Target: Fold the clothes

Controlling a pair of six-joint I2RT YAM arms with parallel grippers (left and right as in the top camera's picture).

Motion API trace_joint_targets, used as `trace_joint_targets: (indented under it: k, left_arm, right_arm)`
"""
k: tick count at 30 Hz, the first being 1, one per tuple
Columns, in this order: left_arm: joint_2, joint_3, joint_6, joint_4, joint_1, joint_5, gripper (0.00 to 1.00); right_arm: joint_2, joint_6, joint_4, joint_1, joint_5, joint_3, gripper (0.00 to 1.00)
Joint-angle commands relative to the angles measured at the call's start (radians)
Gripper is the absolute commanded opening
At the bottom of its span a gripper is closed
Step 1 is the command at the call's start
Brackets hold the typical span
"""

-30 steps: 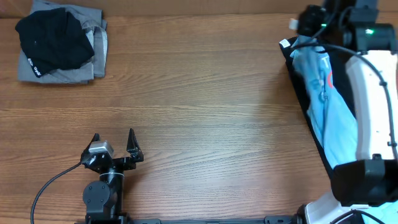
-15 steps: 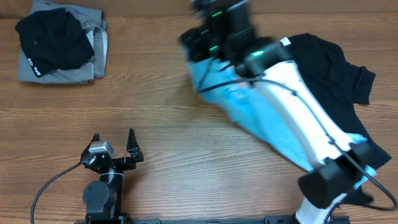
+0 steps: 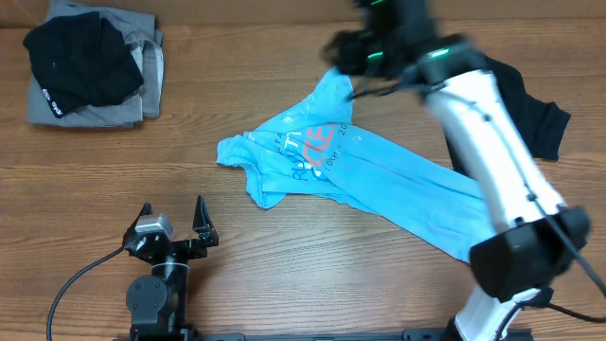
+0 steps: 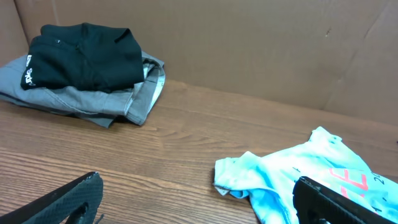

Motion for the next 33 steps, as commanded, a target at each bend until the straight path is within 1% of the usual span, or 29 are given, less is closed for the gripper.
trace_joint_targets:
  k: [1, 2, 3, 5, 7, 8, 9, 10, 13, 16, 17, 20, 21, 24, 28, 33]
  left_arm:
    - [-0.01, -0.004, 0.02, 0.003, -0.006, 0.005, 1.0]
    - [-0.01, -0.004, 0.02, 0.003, -0.006, 0.005, 1.0]
    - [-0.01, -0.004, 0.02, 0.003, -0.006, 0.005, 1.0]
    - [-0.01, -0.004, 0.02, 0.003, -0.006, 0.005, 1.0]
    - [-0.01, -0.004, 0.02, 0.003, -0.006, 0.005, 1.0]
    - [-0.01, -0.004, 0.02, 0.003, -0.006, 0.005, 1.0]
    - [-0.01, -0.004, 0.02, 0.003, -0.006, 0.005, 1.0]
    - [-0.01, -0.004, 0.02, 0.003, -0.006, 0.005, 1.0]
    - [-0.01, -0.004, 0.02, 0.003, -0.006, 0.005, 1.0]
    - [-0.01, -0.004, 0.02, 0.003, -0.006, 0.005, 1.0]
    - [-0.01, -0.004, 0.02, 0.003, -0.006, 0.005, 1.0]
    - [-0.01, -0.004, 0.02, 0.003, -0.006, 0.005, 1.0]
    - [-0.01, -0.004, 0.02, 0.003, -0.006, 0.005, 1.0]
    - [-0.01, -0.004, 0.02, 0.003, -0.006, 0.005, 1.0]
    - [-0.01, -0.004, 0.02, 0.003, -0.006, 0.005, 1.0]
    - [-0.01, -0.004, 0.02, 0.003, -0.006, 0.005, 1.0]
  right_arm:
    - [-0.043, -0.042, -0.064, -0.126, 0.04, 0.007, 0.88]
    - [-0.043, -0.043, -0.082, -0.161, 0.041, -0.006, 0.92]
    - [-0.043, -0.044, -0.094, -0.192, 0.042, -0.02, 0.91]
    - [-0.042, -0.044, -0.107, -0.243, 0.061, -0.058, 0.81]
    - [-0.042, -0.047, -0.102, -0.281, 0.068, -0.112, 0.77]
    - [-0.039, -0.047, -0.092, -0.299, 0.091, -0.148, 0.72]
    - [-0.036, -0.047, -0.079, -0.311, 0.116, -0.182, 0.63]
    - [-0.032, -0.046, -0.066, -0.322, 0.14, -0.215, 0.57]
    - [-0.021, -0.045, -0.02, -0.35, 0.169, -0.309, 0.52]
    - [-0.01, -0.042, 0.022, -0.376, 0.169, -0.374, 0.4]
    - [-0.005, -0.042, 0.038, -0.384, 0.171, -0.392, 0.35]
    - [0.037, -0.042, 0.058, -0.406, 0.171, -0.418, 0.13]
    - [0.056, -0.042, 0.057, -0.408, 0.167, -0.42, 0.1]
    - [0.113, -0.043, 0.046, -0.41, 0.161, -0.42, 0.08]
    - [0.18, -0.042, 0.048, -0.41, 0.16, -0.42, 0.04]
    - [0.22, -0.042, 0.049, -0.411, 0.162, -0.42, 0.04]
